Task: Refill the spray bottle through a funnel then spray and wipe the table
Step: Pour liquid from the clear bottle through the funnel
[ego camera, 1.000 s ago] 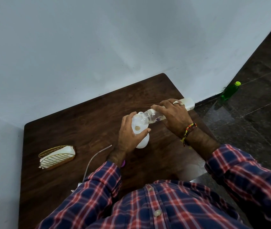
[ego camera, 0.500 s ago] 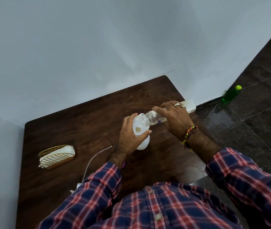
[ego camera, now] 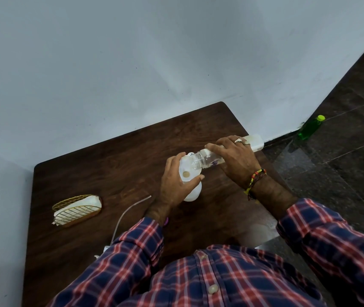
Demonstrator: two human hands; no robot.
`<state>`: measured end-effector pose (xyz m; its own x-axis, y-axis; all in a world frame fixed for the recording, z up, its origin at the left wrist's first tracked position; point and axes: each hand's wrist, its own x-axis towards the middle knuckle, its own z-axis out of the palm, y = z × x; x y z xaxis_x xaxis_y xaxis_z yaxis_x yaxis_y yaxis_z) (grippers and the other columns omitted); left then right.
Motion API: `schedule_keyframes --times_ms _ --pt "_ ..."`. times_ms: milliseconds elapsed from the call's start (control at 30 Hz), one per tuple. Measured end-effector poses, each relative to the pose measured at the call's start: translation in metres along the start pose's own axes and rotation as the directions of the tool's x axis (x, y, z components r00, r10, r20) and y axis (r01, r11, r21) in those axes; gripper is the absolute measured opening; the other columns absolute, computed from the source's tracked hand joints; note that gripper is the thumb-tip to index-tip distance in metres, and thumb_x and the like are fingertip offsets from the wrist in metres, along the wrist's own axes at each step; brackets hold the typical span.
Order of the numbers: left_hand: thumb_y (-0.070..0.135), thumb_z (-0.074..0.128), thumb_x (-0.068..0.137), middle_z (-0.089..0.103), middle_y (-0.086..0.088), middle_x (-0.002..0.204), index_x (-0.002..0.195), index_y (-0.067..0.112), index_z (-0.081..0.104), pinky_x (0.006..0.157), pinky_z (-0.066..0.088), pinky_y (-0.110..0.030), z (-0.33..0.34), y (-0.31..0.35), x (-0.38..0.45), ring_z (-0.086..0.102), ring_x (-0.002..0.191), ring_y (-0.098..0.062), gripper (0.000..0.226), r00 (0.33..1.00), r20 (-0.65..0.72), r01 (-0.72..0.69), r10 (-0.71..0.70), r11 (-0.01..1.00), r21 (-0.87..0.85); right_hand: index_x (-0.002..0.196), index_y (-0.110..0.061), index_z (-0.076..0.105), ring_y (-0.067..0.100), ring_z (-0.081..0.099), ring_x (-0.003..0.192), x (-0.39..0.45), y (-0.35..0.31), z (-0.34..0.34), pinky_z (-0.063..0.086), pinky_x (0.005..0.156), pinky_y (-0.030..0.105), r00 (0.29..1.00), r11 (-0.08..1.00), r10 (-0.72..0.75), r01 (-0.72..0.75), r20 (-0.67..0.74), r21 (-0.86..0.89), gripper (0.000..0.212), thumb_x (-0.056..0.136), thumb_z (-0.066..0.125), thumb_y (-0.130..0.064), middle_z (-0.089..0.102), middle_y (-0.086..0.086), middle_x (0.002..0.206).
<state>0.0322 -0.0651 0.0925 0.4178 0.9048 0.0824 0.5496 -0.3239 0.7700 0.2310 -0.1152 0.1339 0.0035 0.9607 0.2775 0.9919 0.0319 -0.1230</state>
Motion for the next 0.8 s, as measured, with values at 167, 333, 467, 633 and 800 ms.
schedule_keyframes --times_ms 167,333,467,633,800 --pt "0.047 0.08 0.072 0.043 0.0 0.14 0.141 0.017 0.04 0.091 0.036 -0.012 0.0001 -0.0005 0.0003 0.043 0.117 -0.004 0.085 1.0 -0.01 -0.005 0.005 1.0 0.005 0.121 -0.023 0.063 0.037 0.061 0.105 0.0 -0.0005 -0.0012 0.048 0.089 0.052 1.0 1.0 -0.003 0.003 -0.003 0.0 0.063 0.063 0.081 -0.005 0.067 0.01 0.108" --pt "0.047 0.079 0.072 0.041 -0.001 0.141 0.141 0.017 0.039 0.094 0.037 -0.018 -0.0009 0.0001 -0.0004 0.042 0.118 -0.004 0.086 1.0 0.0 -0.01 0.01 1.0 -0.003 0.121 -0.023 0.063 0.037 0.061 0.104 0.0005 -0.0007 -0.0005 0.048 0.089 0.052 1.0 1.0 -0.009 0.009 -0.005 -0.003 0.063 0.063 0.082 -0.006 0.067 0.01 0.107" --pt "0.049 0.077 0.074 0.039 0.0 0.142 0.142 0.018 0.038 0.094 0.038 -0.02 -0.0007 0.0005 -0.0008 0.041 0.119 -0.005 0.085 1.0 0.01 -0.006 0.006 1.0 -0.006 0.121 -0.023 0.063 0.038 0.061 0.105 -0.0002 -0.0002 -0.0014 0.048 0.089 0.054 1.0 1.0 -0.002 0.002 -0.005 0.005 0.064 0.063 0.082 -0.005 0.067 0.011 0.108" --pt "0.049 0.076 0.075 0.04 0.0 0.142 0.142 0.018 0.038 0.095 0.037 -0.019 0.0005 -0.0002 -0.0005 0.039 0.118 -0.002 0.083 1.0 -0.001 -0.008 0.008 1.0 0.004 0.122 -0.023 0.063 0.038 0.06 0.107 -0.0008 -0.0015 -0.0008 0.048 0.09 0.055 1.0 1.0 0.002 -0.002 0.006 0.005 0.064 0.063 0.083 -0.005 0.067 0.011 0.11" --pt "0.05 0.077 0.073 0.041 0.0 0.141 0.142 0.018 0.038 0.093 0.036 -0.017 0.001 -0.0025 -0.0006 0.04 0.118 -0.003 0.084 1.0 -0.006 -0.002 0.002 1.0 0.007 0.121 -0.021 0.064 0.039 0.061 0.105 -0.0003 -0.0015 -0.001 0.048 0.09 0.054 1.0 1.0 -0.008 0.008 -0.01 0.002 0.064 0.062 0.083 -0.005 0.067 0.012 0.109"
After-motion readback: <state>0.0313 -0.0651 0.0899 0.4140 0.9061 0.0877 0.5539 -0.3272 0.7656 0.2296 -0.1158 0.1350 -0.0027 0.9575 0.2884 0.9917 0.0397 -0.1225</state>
